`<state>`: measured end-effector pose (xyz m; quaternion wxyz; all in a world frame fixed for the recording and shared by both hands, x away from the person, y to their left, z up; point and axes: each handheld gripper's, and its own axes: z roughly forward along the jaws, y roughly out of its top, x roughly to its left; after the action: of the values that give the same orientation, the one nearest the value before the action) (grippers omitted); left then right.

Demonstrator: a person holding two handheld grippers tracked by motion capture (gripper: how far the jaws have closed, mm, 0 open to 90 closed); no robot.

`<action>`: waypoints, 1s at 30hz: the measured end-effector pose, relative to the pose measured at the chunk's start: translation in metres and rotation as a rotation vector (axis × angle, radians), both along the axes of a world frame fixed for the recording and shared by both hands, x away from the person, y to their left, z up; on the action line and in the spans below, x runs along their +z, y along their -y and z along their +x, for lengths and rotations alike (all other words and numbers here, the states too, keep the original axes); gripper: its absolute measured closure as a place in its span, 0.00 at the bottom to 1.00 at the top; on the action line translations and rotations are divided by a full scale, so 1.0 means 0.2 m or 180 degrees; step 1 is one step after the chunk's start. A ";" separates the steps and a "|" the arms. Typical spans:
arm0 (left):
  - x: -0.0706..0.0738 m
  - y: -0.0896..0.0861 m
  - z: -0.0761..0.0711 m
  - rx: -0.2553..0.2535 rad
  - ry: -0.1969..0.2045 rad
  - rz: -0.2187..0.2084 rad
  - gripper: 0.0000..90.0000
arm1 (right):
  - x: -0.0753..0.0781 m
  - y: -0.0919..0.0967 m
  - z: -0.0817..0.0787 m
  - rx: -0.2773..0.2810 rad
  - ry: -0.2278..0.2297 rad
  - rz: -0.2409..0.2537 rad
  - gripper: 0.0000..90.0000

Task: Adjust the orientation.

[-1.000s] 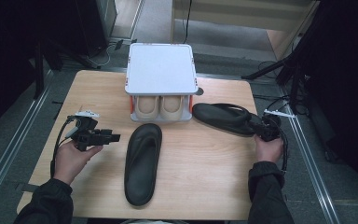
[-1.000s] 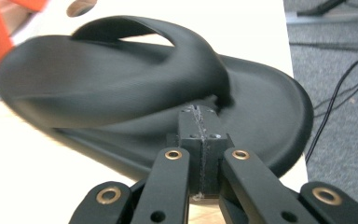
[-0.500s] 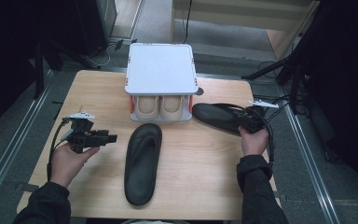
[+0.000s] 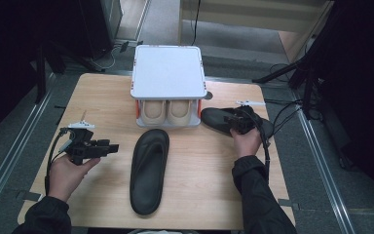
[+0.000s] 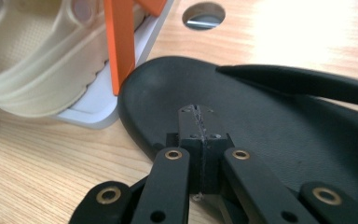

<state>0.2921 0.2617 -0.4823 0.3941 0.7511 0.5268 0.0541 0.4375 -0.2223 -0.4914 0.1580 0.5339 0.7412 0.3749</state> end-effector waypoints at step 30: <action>-0.01 0.02 0.06 -0.0053 0.0001 -0.0022 0.54 | -0.03 0.07 -0.12 0.0076 -0.0150 -0.0095 1.00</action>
<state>0.3040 0.2570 -0.4843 0.3972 0.7541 0.5208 0.0492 0.4143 -0.2356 -0.4982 0.1440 0.5313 0.7566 0.3530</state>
